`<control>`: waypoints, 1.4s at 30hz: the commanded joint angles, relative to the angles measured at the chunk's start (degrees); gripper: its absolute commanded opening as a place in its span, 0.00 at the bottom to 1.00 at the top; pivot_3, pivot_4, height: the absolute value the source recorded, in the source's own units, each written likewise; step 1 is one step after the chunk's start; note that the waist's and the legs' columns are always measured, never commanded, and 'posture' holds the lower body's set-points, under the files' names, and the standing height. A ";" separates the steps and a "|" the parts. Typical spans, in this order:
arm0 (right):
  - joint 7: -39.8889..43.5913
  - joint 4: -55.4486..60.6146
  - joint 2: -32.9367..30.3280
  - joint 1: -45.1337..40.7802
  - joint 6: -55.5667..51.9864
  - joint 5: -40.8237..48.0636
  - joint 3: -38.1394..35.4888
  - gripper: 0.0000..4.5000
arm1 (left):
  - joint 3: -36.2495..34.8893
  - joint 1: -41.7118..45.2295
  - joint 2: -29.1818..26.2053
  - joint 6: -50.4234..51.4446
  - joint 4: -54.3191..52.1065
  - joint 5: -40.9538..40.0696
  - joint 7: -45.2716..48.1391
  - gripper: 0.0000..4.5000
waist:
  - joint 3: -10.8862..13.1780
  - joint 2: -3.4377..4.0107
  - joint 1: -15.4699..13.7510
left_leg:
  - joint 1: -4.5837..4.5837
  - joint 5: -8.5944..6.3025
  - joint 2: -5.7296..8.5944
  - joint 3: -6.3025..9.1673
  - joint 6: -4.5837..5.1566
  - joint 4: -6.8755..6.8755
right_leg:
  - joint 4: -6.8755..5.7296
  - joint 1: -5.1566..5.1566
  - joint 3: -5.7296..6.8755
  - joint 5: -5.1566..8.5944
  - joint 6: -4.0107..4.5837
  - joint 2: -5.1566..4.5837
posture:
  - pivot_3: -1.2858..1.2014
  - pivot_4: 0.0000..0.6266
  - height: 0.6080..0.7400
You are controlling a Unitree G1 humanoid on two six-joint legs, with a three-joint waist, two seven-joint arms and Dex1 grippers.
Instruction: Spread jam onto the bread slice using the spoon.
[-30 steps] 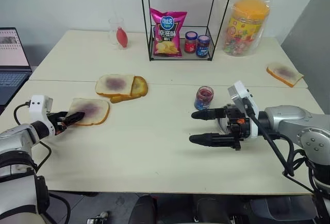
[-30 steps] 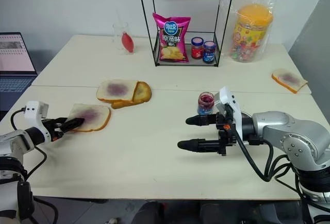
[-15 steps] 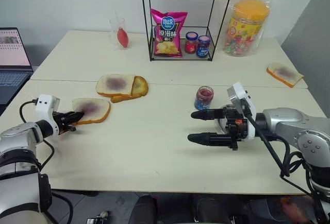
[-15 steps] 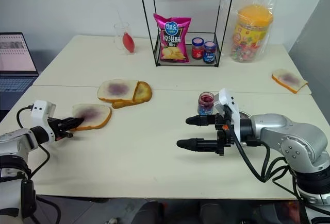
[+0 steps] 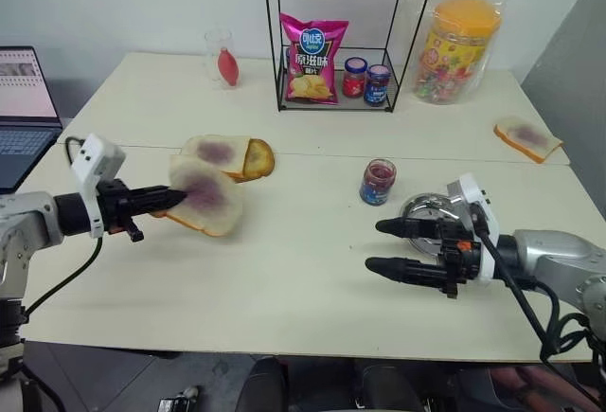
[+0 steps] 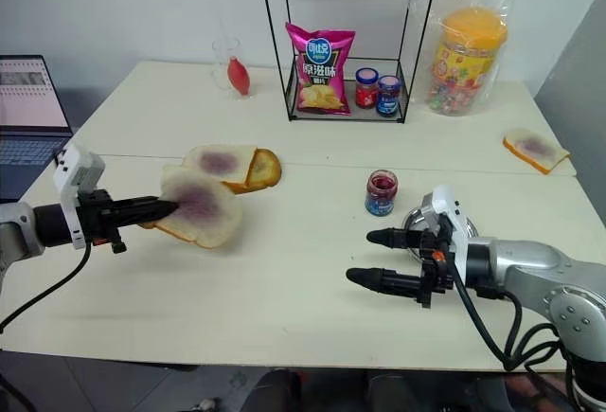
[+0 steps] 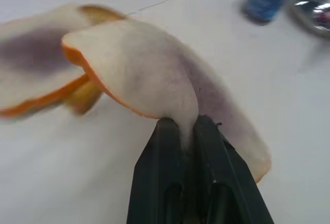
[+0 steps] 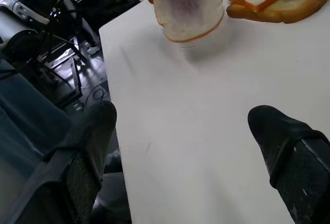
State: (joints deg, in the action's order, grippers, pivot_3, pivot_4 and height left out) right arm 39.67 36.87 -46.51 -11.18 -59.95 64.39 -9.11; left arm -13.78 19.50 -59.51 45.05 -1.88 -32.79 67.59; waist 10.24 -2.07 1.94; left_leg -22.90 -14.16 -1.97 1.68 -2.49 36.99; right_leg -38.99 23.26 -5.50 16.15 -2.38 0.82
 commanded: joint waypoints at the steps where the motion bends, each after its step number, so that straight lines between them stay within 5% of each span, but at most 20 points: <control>1: -1.56 2.33 0.38 0.82 1.34 0.50 -0.19 1.00 | 10.38 5.74 1.47 -1.49 -3.20 1.48 4.80 0.00 | 0.00 0.00 0.02 | 0.01 0.01 0.03 0.06 0.01 0.01 | -0.02 0.00 0.02 0.00 -0.01 0.02 | 0.52 0.24 1.00; 8: -4.10 3.33 0.23 3.15 1.43 0.89 -1.07 1.00 | 31.70 17.49 12.23 -24.45 13.63 20.47 10.04 0.00 | -0.02 0.03 0.04 | 0.00 0.05 0.11 -0.05 0.05 0.06 | 0.00 0.01 -0.15 -0.11 -0.04 0.05 | 0.52 0.24 1.00; 16: -8.12 6.13 0.37 6.53 1.85 3.73 -2.97 1.00 | 35.69 25.24 21.64 -37.51 29.38 27.18 13.32 0.00 | 0.00 -0.01 -0.07 | -0.18 0.03 0.17 0.02 0.08 0.06 | 0.06 0.06 -0.08 -0.20 0.16 0.01 | 0.52 0.24 1.00; 21: -9.84 6.65 -0.26 7.47 2.03 5.12 -3.90 1.00 | 35.56 26.55 22.74 -41.70 33.59 30.09 14.05 0.00 | 0.00 -0.01 -0.09 | -0.17 0.03 0.18 0.04 0.08 0.07 | 0.03 0.04 -0.07 -0.16 0.10 0.01 | 0.52 0.24 1.00; 26: -11.78 7.13 -0.72 8.70 2.11 7.01 -4.68 1.00 | 33.58 25.48 22.22 -40.95 33.26 29.14 14.89 0.31 | 0.00 -0.01 0.02 | -0.12 0.03 0.17 0.06 0.08 0.07 | 0.00 0.03 -0.08 -0.09 -0.02 0.02 | 0.52 0.24 1.00; 36: -17.88 7.08 0.07 16.10 4.29 8.45 -9.94 1.00 | 31.02 21.03 14.93 -38.56 25.41 29.73 16.67 0.73 | -0.01 -0.01 0.08 | -0.12 0.03 0.15 0.09 0.08 0.05 | -0.01 0.02 -0.06 -0.06 -0.07 0.02 | 0.52 0.24 1.00; 42: -24.46 7.36 5.30 24.79 7.97 9.49 -15.52 1.00 | 24.67 20.39 16.24 -32.38 18.80 25.32 9.70 0.97 | -0.01 -0.02 -0.15 | -0.14 0.03 0.16 0.17 0.08 0.08 | -0.01 -0.02 -0.01 -0.04 -0.11 0.01 | 0.52 0.24 1.00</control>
State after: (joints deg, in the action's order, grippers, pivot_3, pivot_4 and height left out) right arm 17.66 42.65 -42.57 11.78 -54.59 72.18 -21.12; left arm 13.64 40.60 -43.44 9.44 22.94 -4.28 77.93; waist 10.23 -2.09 1.78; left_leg -23.03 -14.13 -1.81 1.81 -2.41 37.09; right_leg -39.00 23.24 -5.54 16.11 -2.50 0.82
